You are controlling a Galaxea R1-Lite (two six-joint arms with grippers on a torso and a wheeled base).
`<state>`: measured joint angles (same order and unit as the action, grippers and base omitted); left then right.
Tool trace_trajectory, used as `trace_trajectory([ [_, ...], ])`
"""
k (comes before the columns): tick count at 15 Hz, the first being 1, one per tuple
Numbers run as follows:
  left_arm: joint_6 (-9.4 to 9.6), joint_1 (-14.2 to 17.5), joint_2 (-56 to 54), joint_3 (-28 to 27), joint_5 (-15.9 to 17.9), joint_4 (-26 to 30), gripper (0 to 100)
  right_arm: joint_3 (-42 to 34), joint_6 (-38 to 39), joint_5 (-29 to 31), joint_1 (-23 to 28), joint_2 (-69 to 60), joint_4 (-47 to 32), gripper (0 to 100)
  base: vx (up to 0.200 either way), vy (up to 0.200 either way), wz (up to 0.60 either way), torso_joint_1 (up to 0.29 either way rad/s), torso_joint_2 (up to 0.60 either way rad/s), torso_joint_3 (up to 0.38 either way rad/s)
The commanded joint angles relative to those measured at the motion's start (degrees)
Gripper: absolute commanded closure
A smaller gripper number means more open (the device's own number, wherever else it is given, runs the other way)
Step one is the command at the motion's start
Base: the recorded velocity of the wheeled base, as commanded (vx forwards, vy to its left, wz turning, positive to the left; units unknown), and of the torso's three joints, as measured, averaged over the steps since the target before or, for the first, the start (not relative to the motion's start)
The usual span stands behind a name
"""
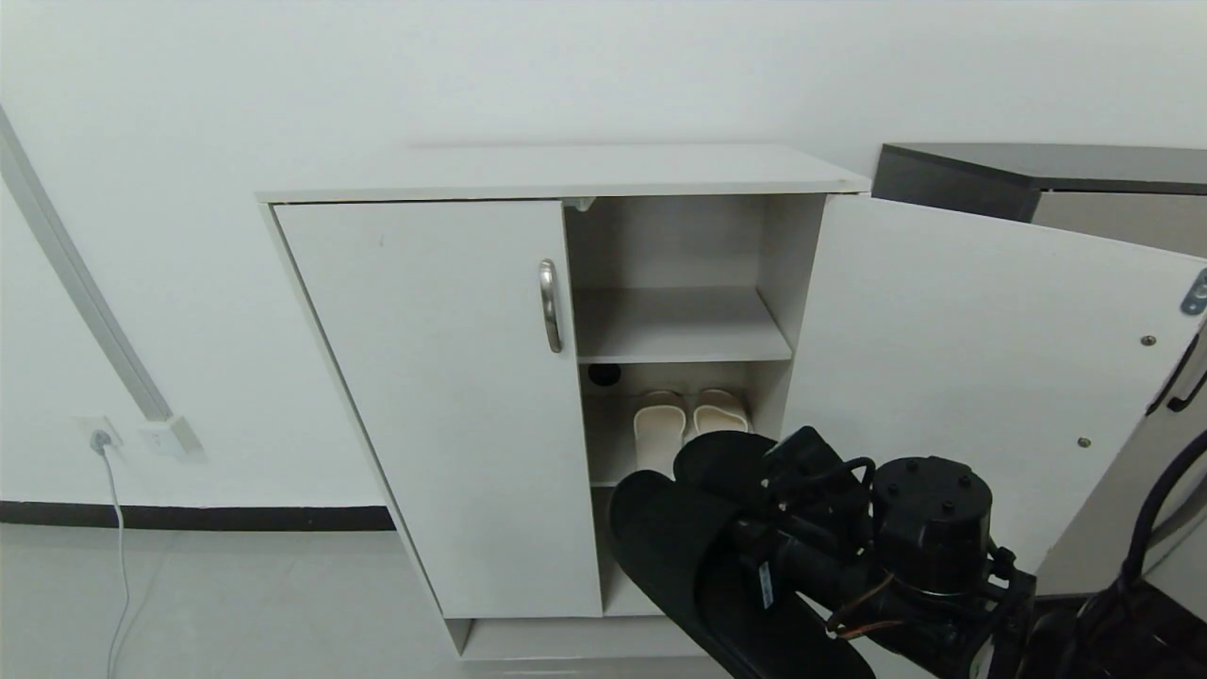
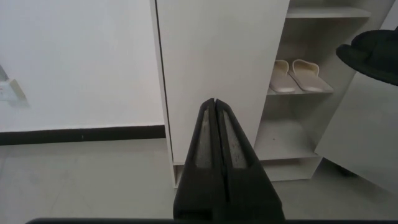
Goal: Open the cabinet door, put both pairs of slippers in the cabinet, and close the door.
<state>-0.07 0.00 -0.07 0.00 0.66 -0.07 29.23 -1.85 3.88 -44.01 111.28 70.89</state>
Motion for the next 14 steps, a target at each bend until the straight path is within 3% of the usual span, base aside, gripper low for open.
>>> trace_trajectory([
  [1,-0.01,-0.1,0.1,0.0,0.0,0.0,100,-0.1,-0.1,0.0,0.0,0.7,0.1,100,0.0,0.0,0.0,0.0,0.0,0.0],
  [4,-0.01,0.0,0.1,0.0,0.0,0.0,100,1.2,-1.3,0.2,-0.4,2.7,1.1,100,0.0,0.0,0.0,-0.004,0.06,0.063],
  [5,0.07,0.0,0.1,0.0,0.0,0.0,100,2.4,-1.2,0.8,-1.2,4.7,5.2,100,0.0,0.0,0.0,-0.017,0.11,0.11],
  [7,0.16,0.0,0.1,0.0,0.0,0.0,100,6.6,-0.7,7.5,-3.4,9.0,6.1,100,0.0,0.0,0.0,-0.002,0.06,0.053],
  [8,0.07,0.0,0.1,0.0,0.0,0.0,100,14.6,4.4,17.0,-5.5,12.0,0.6,100,0.0,0.0,0.0,0.0,0.0,0.0],
  [11,0.07,0.0,0.1,0.0,0.0,0.0,100,27.7,12.8,30.0,-7.8,11.9,-18.9,100,0.0,0.0,0.0,0.0,0.0,0.0],
  [14,0.16,-0.1,0.1,0.0,0.0,0.0,100,34.0,13.7,35.2,-7.6,8.5,-30.6,100,0.0,0.0,0.0,0.0,0.0,0.0],
])
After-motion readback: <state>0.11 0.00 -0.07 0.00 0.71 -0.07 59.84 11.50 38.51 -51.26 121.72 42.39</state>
